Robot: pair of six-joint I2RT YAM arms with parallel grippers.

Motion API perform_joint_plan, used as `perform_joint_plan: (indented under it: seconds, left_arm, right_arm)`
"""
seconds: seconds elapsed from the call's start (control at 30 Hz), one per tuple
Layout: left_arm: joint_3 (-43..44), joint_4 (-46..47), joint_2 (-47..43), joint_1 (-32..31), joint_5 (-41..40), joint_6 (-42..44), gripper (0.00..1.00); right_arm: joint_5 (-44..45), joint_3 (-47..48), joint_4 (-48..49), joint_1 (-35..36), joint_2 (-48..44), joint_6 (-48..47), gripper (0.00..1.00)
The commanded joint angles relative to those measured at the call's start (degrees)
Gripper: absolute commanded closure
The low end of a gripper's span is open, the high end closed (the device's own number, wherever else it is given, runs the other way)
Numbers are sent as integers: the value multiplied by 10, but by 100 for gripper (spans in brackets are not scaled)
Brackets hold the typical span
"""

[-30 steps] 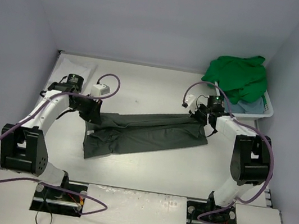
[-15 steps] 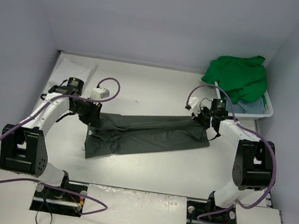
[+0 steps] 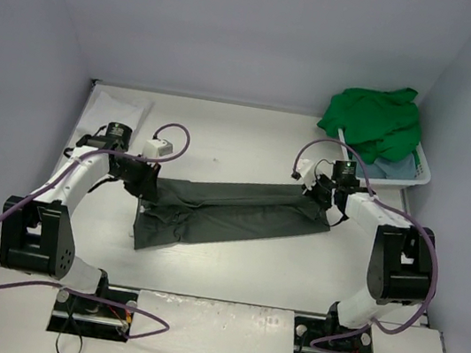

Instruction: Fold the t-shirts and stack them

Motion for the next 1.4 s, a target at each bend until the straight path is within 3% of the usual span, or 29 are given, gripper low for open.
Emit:
perform_joint_plan:
  seconds: [0.0, 0.47, 0.53, 0.67, 0.7, 0.77, 1.0, 1.37]
  left_arm:
    - [15, -18, -20, 1, 3, 25, 100]
    - [46, -78, 30, -5, -40, 75, 100]
    - [55, -88, 37, -6, -42, 82, 93]
    - [60, -98, 42, -9, -46, 90, 71]
    - [62, -101, 42, -11, -46, 90, 56]
    - [68, -123, 49, -26, -43, 99, 49]
    - [75, -133, 48, -36, -44, 103, 53]
    - [116, -107, 70, -36, -54, 68, 80]
  right_arm:
    - [-1, -1, -5, -5, -47, 3, 100]
    - [-61, 43, -86, -4, -76, 62, 94]
    - [-61, 44, -95, -5, -75, 60, 89]
    - [-55, 42, -109, -4, -75, 48, 82]
    - [-52, 43, -113, -3, -73, 45, 81]
    - [-38, 49, -136, -3, -56, 32, 76]
    - [-28, 69, -179, -1, -30, 12, 76]
    - [-17, 100, -208, -3, -1, 11, 78]
